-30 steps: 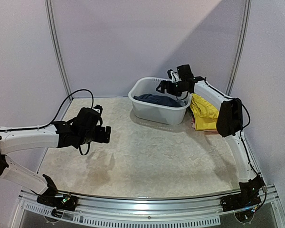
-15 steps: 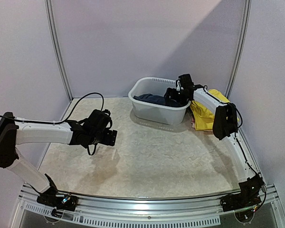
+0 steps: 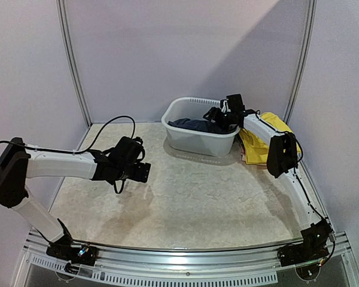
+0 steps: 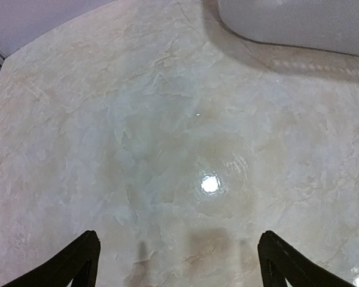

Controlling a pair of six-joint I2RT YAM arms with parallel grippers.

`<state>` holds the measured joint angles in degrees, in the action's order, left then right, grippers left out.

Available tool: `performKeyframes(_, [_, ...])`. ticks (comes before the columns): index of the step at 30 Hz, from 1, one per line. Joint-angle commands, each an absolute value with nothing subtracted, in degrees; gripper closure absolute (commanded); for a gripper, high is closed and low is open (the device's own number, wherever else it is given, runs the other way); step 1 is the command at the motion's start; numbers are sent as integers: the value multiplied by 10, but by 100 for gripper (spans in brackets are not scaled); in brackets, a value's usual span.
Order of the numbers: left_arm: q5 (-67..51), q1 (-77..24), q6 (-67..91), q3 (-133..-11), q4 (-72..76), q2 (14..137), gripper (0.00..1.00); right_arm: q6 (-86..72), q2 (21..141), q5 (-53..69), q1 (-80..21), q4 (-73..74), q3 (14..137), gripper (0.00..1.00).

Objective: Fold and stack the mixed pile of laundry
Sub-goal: Pick up the crumpled tank top from the bin.

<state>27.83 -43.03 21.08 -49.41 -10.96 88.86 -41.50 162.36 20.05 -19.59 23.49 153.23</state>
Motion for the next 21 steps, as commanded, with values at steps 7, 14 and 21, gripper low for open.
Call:
performKeyframes(7, [278,-418,202,-513,-97,901,6,-382,1660,227,-232,280,1519,55])
performKeyframes(14, [271,-417,184,-575,-111,896,9,-319,1606,148,-236,330,1456,99])
performKeyframes(21, [247,-416,131,-764,-163,980,13,-276,1503,136,-240,308,1376,100])
